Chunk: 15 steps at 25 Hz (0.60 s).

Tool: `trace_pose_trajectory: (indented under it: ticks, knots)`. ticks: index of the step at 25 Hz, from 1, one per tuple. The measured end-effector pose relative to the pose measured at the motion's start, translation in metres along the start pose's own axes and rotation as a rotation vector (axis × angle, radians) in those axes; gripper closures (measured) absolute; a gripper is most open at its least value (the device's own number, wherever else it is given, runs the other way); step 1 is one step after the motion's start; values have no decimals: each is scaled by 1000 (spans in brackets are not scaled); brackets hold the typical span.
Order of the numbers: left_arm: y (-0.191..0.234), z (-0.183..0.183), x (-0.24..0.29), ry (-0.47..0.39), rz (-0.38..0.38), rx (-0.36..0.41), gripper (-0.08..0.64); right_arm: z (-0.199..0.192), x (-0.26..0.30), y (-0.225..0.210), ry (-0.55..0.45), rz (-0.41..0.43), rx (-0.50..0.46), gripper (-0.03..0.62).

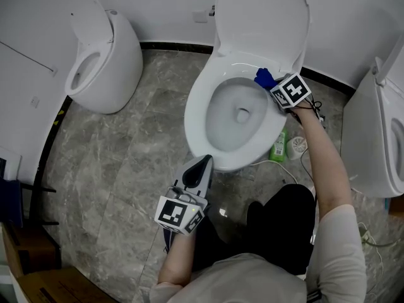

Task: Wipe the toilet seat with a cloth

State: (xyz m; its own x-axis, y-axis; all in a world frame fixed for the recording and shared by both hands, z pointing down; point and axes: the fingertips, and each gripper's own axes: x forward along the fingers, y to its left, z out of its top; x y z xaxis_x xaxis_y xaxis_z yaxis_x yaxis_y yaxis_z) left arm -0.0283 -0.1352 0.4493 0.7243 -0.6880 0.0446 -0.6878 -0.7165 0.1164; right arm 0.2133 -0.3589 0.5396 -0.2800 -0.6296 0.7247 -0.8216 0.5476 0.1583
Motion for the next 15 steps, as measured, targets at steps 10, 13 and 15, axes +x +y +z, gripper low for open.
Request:
trace_pose_trajectory:
  ticks: [10, 13, 15]
  knots:
    - [4, -5, 4, -2, 5, -6, 552, 4, 6, -11, 8, -6, 12, 538]
    - [3, -7, 8, -1, 0, -9, 552, 6, 8, -13, 14, -6, 5, 538]
    - [3, -9, 10, -1, -2, -12, 552, 6, 10, -15, 17, -6, 1, 538]
